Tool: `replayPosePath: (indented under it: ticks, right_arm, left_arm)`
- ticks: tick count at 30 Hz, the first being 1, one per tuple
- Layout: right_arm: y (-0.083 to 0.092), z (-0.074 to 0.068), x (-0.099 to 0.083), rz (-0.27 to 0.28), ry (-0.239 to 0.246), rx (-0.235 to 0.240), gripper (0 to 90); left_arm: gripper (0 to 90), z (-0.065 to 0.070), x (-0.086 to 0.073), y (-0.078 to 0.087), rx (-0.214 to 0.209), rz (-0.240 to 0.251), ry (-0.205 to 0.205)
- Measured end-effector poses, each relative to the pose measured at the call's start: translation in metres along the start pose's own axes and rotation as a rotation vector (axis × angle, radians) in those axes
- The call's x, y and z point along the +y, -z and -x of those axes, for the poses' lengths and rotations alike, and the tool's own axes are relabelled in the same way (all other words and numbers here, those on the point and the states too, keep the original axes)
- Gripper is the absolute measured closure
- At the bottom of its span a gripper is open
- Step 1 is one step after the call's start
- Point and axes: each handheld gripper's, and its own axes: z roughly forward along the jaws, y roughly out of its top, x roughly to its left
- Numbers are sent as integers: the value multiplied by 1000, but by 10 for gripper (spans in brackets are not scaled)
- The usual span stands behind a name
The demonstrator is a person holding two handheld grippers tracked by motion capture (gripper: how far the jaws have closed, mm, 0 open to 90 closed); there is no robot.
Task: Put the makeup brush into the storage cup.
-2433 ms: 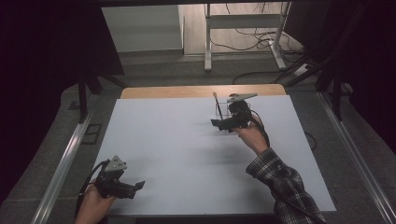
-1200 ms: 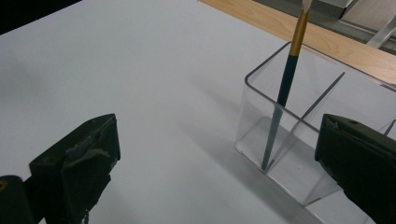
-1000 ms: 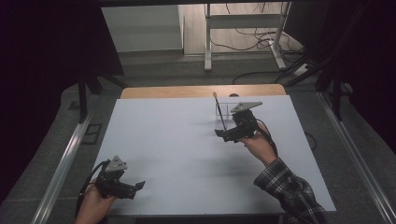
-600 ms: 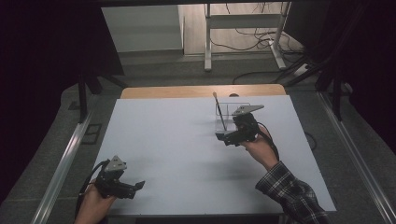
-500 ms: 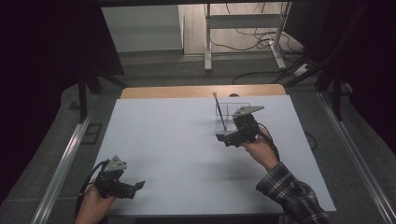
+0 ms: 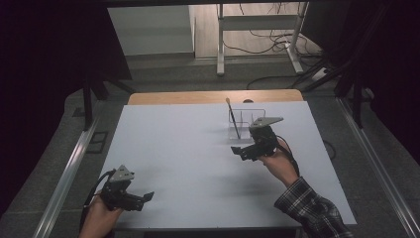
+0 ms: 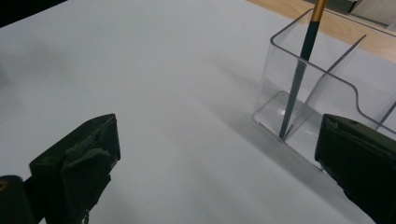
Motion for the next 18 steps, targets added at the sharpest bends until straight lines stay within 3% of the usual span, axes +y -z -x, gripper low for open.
replayPosePath:
  ticks: [18]
  right_arm:
    - [18,-3,-12,13,-10,3,2]
  left_arm:
    - [0,1,0,-1,14,-14,-18]
